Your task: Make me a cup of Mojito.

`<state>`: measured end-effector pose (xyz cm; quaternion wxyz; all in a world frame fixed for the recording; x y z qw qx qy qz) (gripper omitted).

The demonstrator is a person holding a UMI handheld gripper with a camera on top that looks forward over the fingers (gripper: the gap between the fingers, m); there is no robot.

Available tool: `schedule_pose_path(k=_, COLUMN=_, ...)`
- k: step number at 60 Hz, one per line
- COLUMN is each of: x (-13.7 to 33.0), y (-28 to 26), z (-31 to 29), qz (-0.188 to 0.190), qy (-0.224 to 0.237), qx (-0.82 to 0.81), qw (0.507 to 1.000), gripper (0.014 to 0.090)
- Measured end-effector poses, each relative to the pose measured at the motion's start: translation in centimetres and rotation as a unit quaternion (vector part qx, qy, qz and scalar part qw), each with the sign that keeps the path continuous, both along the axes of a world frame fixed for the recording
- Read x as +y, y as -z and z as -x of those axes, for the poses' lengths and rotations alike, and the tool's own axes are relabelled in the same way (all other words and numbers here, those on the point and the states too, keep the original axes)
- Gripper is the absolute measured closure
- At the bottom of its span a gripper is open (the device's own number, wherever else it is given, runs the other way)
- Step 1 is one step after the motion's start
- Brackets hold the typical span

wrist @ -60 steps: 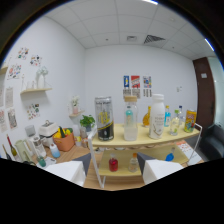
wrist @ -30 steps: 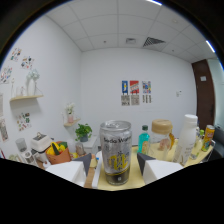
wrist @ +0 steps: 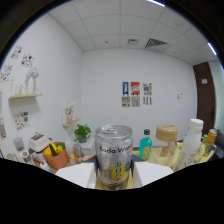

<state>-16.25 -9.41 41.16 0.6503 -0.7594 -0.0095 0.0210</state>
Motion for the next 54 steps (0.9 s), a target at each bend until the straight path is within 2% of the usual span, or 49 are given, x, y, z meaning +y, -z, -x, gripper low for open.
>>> schedule_pose_path(k=3, x=-0.5, y=-0.4, z=0.1, qz=-0.002, qy=-0.008, qx=0.000, qw=1.000, gripper=0.0536)
schedule_pose_path(k=15, x=-5.2, y=-4.4, z=-0.2, qz=-0.056, qy=-0.044, qx=0.006, qw=0.997, gripper=0.0541)
schedule_pose_path(k=22, x=-8.7, y=-4.2, z=-1.5, qz=-0.068, qy=-0.060, qx=0.034, qw=0.995, gripper=0.0542)
schedule_pose_path(k=28, x=-10.8, y=-1.0, z=-3.2, qz=-0.058, qy=-0.057, qx=0.027, qw=0.996, gripper=0.0544)
schedule_pose_path(k=41, x=-12.4, y=12.0, z=-7.8, qz=0.016, qy=-0.019, qx=0.028, qw=0.999, gripper=0.0541)
schedule_pose_path(k=46, x=-12.5, y=16.2, z=-9.0, qz=0.033, qy=-0.010, qx=0.032, qw=0.999, gripper=0.0543)
schedule_pose_path(k=54, x=-12.5, y=20.5, z=-9.8, qz=0.041, qy=-0.005, qx=0.071, qw=0.997, gripper=0.0542)
